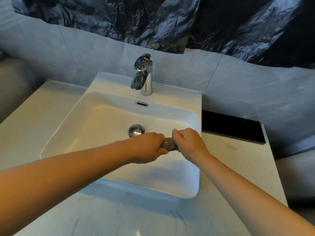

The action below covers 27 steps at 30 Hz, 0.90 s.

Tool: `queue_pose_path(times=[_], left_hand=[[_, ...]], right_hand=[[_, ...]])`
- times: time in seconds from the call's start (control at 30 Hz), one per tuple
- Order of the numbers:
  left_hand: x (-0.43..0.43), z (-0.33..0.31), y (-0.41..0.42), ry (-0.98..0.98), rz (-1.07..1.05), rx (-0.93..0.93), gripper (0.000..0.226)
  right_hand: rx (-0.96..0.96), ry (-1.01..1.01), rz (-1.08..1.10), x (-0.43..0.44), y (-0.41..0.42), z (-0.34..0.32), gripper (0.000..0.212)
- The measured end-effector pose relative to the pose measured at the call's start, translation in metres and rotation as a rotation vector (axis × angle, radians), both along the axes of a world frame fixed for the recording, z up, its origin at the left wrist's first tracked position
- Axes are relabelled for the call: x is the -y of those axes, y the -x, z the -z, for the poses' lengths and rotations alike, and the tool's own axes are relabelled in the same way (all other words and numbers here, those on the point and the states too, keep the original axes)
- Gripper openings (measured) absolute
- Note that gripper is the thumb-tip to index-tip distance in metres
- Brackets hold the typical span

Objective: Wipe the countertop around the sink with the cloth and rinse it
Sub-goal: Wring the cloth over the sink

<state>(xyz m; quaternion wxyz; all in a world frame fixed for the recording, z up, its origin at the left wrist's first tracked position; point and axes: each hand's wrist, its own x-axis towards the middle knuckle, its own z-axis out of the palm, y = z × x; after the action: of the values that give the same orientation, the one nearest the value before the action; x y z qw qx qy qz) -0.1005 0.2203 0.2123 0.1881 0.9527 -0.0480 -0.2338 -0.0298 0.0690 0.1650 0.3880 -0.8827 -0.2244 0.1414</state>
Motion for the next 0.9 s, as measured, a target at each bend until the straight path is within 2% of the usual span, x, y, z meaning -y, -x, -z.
queue_pose_path(times=[0.13, 0.2, 0.27, 0.33, 0.43, 0.57, 0.63, 0.7, 0.77, 0.83, 0.9], left_hand=[[0.001, 0.02, 0.005, -0.076, 0.08, 0.147, 0.024], [0.0, 0.023, 0.005, -0.076, 0.111, 0.204, 0.024], [-0.003, 0.025, 0.004, -0.091, 0.131, 0.26, 0.025], [-0.005, 0.028, 0.005, -0.076, 0.114, 0.28, 0.027], [-0.005, 0.027, 0.01, 0.047, 0.001, 0.219, 0.024], [-0.006, 0.015, 0.015, 0.264, -0.082, 0.065, 0.023], [-0.008, 0.007, 0.016, 0.503, -0.163, -0.049, 0.028], [-0.013, 0.002, 0.017, 0.83, -0.313, -0.251, 0.035], [-0.018, 0.0, 0.018, 1.049, -0.424, -0.45, 0.037], [-0.02, 0.001, 0.017, 1.052, -0.43, -0.519, 0.029], [-0.017, 0.002, 0.016, 0.899, -0.38, -0.507, 0.024]], right_hand=[[-0.453, 0.078, 0.07, -0.003, 0.002, 0.004, 0.04], [-0.611, 0.09, 0.074, -0.001, 0.003, 0.002, 0.038], [-0.688, 0.066, 0.078, 0.0, 0.002, -0.002, 0.038], [-0.617, 0.091, 0.066, 0.001, 0.002, -0.005, 0.046], [-0.38, 0.126, 0.007, 0.003, 0.002, -0.007, 0.058], [-0.279, 0.097, -0.055, 0.01, 0.0, -0.006, 0.057], [-0.249, 0.06, -0.04, 0.012, 0.001, -0.01, 0.053], [-0.272, -0.041, -0.004, 0.015, 0.003, -0.016, 0.045], [-0.195, -0.082, 0.017, 0.016, 0.004, -0.02, 0.041], [-0.095, -0.089, 0.023, 0.015, 0.005, -0.019, 0.037], [-0.034, -0.089, 0.033, 0.012, 0.007, -0.017, 0.033]])
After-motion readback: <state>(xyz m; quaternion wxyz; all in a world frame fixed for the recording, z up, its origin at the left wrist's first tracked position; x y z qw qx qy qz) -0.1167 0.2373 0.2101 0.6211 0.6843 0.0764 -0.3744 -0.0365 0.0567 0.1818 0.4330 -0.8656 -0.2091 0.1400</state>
